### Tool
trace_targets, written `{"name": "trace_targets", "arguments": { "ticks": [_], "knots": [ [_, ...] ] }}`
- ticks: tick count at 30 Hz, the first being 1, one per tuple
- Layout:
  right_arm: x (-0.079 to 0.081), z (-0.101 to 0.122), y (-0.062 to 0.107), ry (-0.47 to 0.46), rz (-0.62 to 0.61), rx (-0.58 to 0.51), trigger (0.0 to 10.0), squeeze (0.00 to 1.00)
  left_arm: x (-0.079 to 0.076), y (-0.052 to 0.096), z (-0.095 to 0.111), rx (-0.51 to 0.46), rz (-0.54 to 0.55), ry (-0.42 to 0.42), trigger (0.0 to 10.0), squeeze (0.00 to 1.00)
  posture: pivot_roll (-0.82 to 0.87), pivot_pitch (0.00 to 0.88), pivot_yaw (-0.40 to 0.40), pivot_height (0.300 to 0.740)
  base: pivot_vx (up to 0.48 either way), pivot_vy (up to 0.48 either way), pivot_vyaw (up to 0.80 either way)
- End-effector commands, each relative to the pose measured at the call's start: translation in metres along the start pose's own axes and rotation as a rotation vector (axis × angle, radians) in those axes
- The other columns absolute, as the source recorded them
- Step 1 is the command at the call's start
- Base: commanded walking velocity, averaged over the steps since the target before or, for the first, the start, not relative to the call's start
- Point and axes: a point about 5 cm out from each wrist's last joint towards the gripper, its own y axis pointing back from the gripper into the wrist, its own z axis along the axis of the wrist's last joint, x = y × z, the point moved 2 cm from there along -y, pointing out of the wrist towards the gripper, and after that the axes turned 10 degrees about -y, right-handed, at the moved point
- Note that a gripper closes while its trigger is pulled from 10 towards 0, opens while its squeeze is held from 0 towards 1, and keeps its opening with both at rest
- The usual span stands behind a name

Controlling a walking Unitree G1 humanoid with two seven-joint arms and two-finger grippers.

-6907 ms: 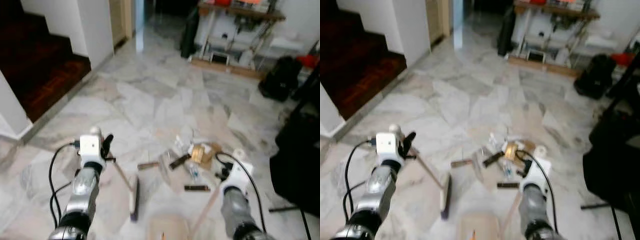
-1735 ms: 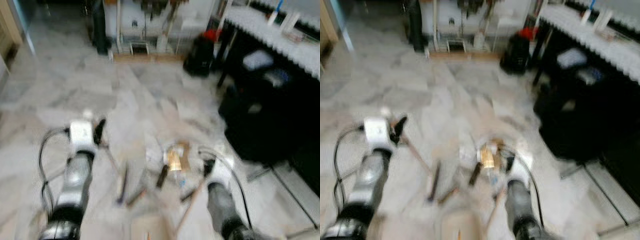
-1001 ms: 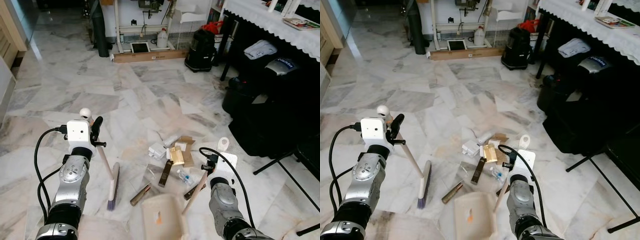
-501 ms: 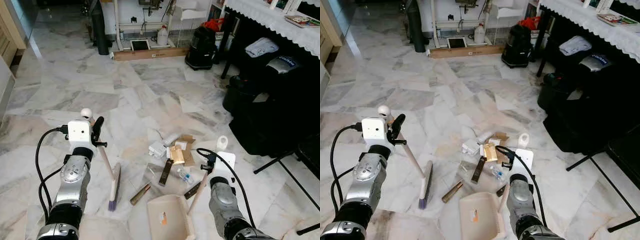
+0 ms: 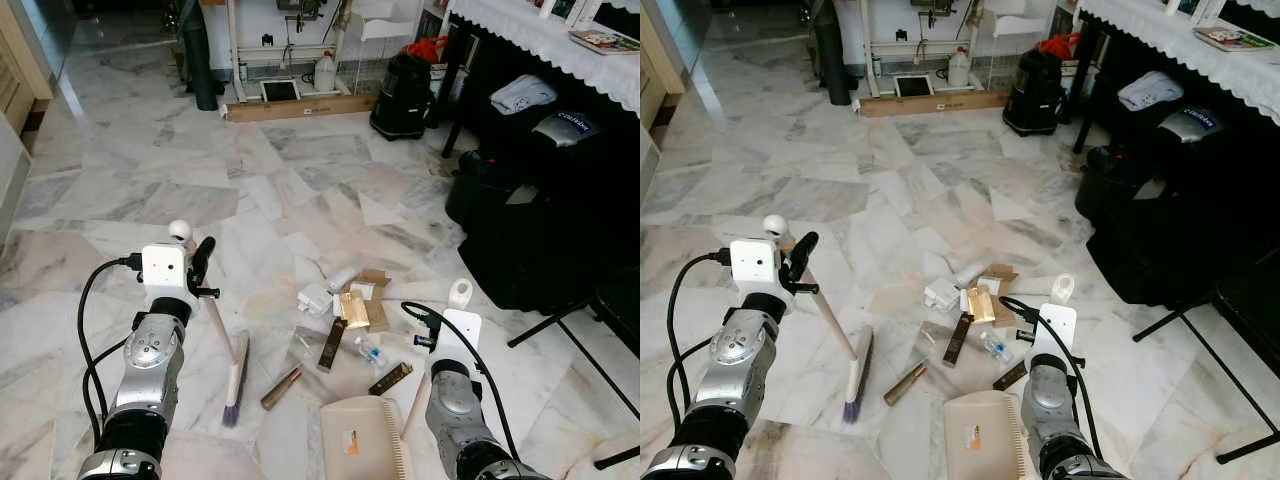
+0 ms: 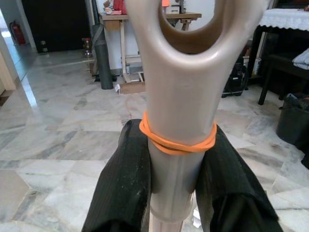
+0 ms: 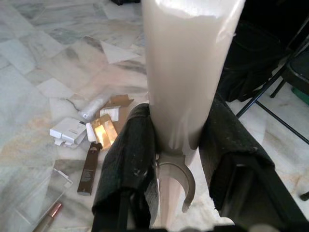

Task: Sweep floor

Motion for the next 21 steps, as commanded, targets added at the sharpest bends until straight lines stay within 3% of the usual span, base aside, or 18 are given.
{"name": "trace_targets", "arguments": {
  "ticks": [1,21],
  "knots": [
    [-0.0052,0.0041,-0.0020,-0.016,-0.019,-0.018,10.0,0.00,-0.0009,-0.0022,0.0063,-0.028,-0.008,0.011,10.0,0.00,0.09,0.031,-0.058,0.740,0.000,0.000,0.00],
    [-0.0112,-0.0023,-0.0010,-0.031,-0.050,0.020,10.0,0.00,-0.0064,0.0002,-0.0016,0.010,-0.086,0.034,10.0,0.00,0.10,0.027,-0.048,0.740,0.000,0.000,0.00]
  ]
}}
